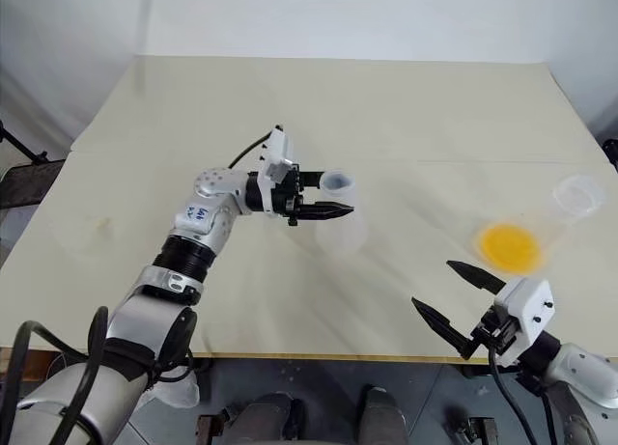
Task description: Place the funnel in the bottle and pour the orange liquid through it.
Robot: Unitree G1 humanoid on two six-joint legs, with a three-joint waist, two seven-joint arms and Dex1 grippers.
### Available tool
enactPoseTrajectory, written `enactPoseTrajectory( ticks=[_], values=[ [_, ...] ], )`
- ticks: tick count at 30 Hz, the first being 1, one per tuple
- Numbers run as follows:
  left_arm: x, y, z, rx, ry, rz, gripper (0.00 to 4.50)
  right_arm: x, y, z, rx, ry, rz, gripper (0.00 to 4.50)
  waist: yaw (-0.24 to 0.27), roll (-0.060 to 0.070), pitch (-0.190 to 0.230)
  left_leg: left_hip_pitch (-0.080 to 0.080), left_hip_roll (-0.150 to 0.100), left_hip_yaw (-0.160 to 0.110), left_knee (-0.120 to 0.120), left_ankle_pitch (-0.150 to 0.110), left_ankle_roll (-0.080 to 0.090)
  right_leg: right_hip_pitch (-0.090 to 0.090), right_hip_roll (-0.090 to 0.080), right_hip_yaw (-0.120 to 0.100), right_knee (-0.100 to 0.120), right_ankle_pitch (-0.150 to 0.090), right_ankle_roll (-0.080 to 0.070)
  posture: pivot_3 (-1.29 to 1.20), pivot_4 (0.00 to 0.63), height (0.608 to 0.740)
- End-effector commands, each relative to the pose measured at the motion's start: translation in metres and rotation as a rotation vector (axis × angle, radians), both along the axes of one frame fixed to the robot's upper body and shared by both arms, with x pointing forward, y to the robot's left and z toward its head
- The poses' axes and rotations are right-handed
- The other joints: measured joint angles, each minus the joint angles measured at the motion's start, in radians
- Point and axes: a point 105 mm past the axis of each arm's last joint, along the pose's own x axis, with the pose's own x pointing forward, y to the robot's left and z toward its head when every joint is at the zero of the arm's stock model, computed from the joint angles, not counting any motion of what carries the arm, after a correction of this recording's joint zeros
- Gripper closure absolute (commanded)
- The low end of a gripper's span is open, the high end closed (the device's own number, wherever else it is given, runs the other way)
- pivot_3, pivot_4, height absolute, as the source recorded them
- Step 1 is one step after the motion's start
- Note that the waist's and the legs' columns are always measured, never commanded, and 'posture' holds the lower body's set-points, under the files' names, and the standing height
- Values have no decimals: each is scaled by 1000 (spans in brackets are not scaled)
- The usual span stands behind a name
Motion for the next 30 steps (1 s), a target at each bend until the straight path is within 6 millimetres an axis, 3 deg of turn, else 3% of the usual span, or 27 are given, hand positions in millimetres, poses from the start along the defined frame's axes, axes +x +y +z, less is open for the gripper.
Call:
enactPoseTrajectory(
  ticks=[1, 9, 16, 23, 30],
  values=[
    [0, -3, 3, 27, -63, -7, 2143, -5, 1, 13, -8, -67, -17, 0, 0, 0, 0, 0, 0, 0, 0, 0, 0, 0, 0, 0, 0, 0, 0, 0, 150, 740],
    [0, -1, -7, 69, -63, -5, 2143, -1, 5, 12, -2, -67, -16, 0, 3, 0, 0, 0, 0, 0, 0, 0, 0, 0, 0, 0, 0, 0, 0, 0, 150, 740],
    [-2, 1, -9, 68, -35, -4, 44, 3, 5, 15, -10, -73, -4, 0, 3, 0, 0, 0, 0, -1, 0, 0, 0, 0, 0, 0, 0, 0, 0, 0, 150, 740],
    [-1, 11, -3, 50, -5, 28, 44, 7, 3, 18, -19, -79, 3, 0, 1, 0, 0, 0, 0, -1, 0, 0, 1, 0, 0, 0, 1, 0, 0, 0, 150, 740],
    [-4, 39, 2, 80, -1, 59, 44, 11, 1, 21, -32, -76, 26, 0, -2, 0, 0, 0, 0, -1, 0, 0, 1, 0, 0, 0, 1, 0, 0, 0, 150, 740]
  ],
)
